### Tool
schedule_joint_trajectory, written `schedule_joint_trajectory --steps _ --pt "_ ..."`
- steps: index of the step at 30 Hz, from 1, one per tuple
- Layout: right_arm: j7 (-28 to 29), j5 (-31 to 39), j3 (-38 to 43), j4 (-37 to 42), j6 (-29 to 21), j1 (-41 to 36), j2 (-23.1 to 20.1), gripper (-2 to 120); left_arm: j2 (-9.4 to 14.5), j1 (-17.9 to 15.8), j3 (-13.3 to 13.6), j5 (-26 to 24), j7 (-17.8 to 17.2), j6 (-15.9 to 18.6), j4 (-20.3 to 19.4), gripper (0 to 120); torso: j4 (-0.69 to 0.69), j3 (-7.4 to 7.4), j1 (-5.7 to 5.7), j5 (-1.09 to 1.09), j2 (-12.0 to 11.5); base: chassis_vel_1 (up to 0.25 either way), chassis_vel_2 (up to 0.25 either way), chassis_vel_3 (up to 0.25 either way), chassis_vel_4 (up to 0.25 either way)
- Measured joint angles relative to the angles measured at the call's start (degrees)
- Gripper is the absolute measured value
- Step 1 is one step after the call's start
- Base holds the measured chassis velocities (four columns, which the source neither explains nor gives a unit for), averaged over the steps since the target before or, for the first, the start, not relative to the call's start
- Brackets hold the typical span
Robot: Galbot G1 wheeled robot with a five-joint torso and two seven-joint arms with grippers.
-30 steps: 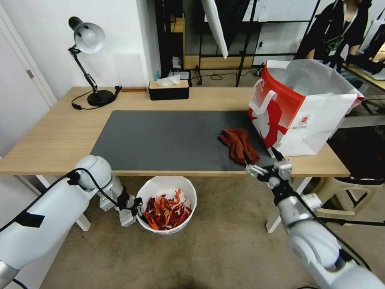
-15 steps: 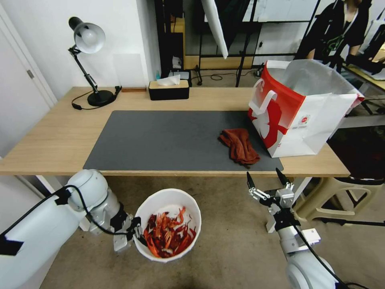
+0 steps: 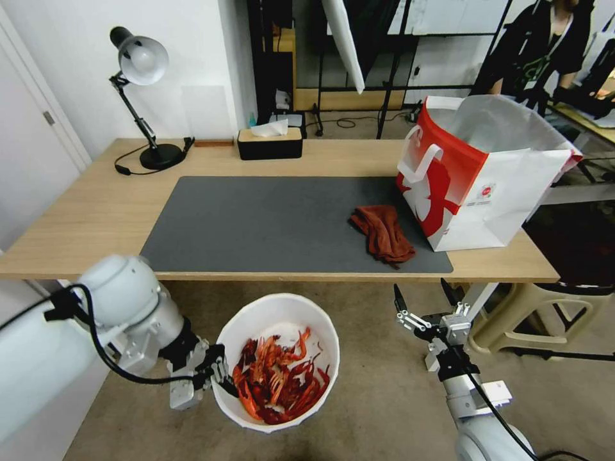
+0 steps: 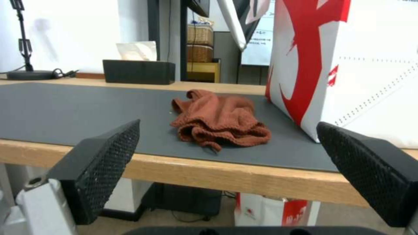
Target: Sweep shrimp from table into container with towel, then put container into takeout bag.
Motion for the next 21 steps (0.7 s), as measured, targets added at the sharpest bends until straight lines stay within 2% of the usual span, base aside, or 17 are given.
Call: schedule_joint_trajectory --steps 1,4,5,8,9,10,11,13,14,16,17,18,20,21 --pt "0.0 0.0 0.0 0.0 0.0 0.0 0.0 100 0.0 0.0 0.0 0.0 0.0 0.0 0.0 0 0.0 0.0 0.0 0.0 0.0 0.0 0.0 0.0 0.0" --pt "0.05 -0.09 -0.94 0.09 -0.73 1.14 -0.26 100 2.09 -2.96 0.06 -3.77 -0.01 1.38 0.66 0 0.02 0.0 0.0 0.0 0.0 0.0 0.0 0.0 0.0" --pt "0.05 -0.09 -0.94 0.09 -0.73 1.14 -0.26 100 2.09 -2.96 0.06 -3.77 -0.01 1.38 0.66 0 0.02 0.0 0.0 0.0 0.0 0.0 0.0 0.0 0.0" --pt "0.11 -0.09 -1.86 0.06 -1.34 2.16 -0.34 100 2.72 -6.67 0.83 -6.0 -0.01 1.87 1.92 0 0.03 0.0 0.0 0.01 0.0 0.0 0.0 0.0 0.0" --pt "0.11 -0.09 -1.86 0.06 -1.34 2.16 -0.34 100 2.72 -6.67 0.83 -6.0 -0.01 1.87 1.92 0 0.03 0.0 0.0 0.01 0.0 0.0 0.0 0.0 0.0" --pt "0.14 -0.09 -2.25 0.04 -1.68 2.54 -0.33 100 2.73 -10.36 2.58 -7.33 -0.02 2.07 3.21 0 0.01 0.0 0.0 0.0 0.0 0.0 0.0 0.0 0.0" --pt "0.15 -0.09 -2.35 0.05 -1.75 2.59 -0.33 100 2.71 -11.67 3.28 -7.83 -0.02 2.16 3.69 0 0.0 0.0 0.0 0.01 0.0 0.0 0.0 0.0 0.0" --pt "0.15 -0.04 -2.54 0.04 -2.14 2.84 -0.35 100 1.97 -17.29 5.98 -9.39 -0.06 2.45 5.82 0 0.02 0.0 0.0 0.01 0.0 0.0 0.0 0.0 0.0" --pt "0.15 -0.04 -2.54 0.04 -2.14 2.84 -0.35 100 1.97 -17.29 5.98 -9.39 -0.06 2.45 5.82 0 0.02 0.0 0.0 0.01 0.0 0.0 0.0 0.0 0.0" --pt "0.16 0.12 -2.55 0.05 -2.32 2.97 -0.51 100 0.68 -22.57 8.54 -10.17 -0.07 2.49 7.8 0 0.0 0.0 0.0 0.01 0.0 0.0 0.0 0.0 0.0" --pt "0.16 0.12 -2.55 0.05 -2.32 2.97 -0.51 100 0.68 -22.57 8.54 -10.17 -0.07 2.49 7.8 0 0.0 0.0 0.0 0.01 0.0 0.0 0.0 0.0 0.0" --pt "0.15 0.26 -2.54 0.05 -2.4 3.03 -0.66 100 -0.56 -26.22 10.31 -10.71 -0.07 2.5 9.36 0 -0.01 0.0 0.0 0.02 0.0 0.0 0.0 0.0 0.0" --pt "0.13 0.49 -2.44 0.05 -2.56 3.05 -0.88 100 -2.39 -30.52 12.72 -11.2 -0.11 2.5 11.57 0 0.0 0.01 0.0 0.02 0.0 0.0 0.0 0.0 0.0" --pt "0.13 0.49 -2.44 0.05 -2.56 3.05 -0.88 100 -2.39 -30.52 12.72 -11.2 -0.11 2.5 11.57 0 0.0 0.01 0.0 0.02 0.0 0.0 0.0 0.0 0.0"
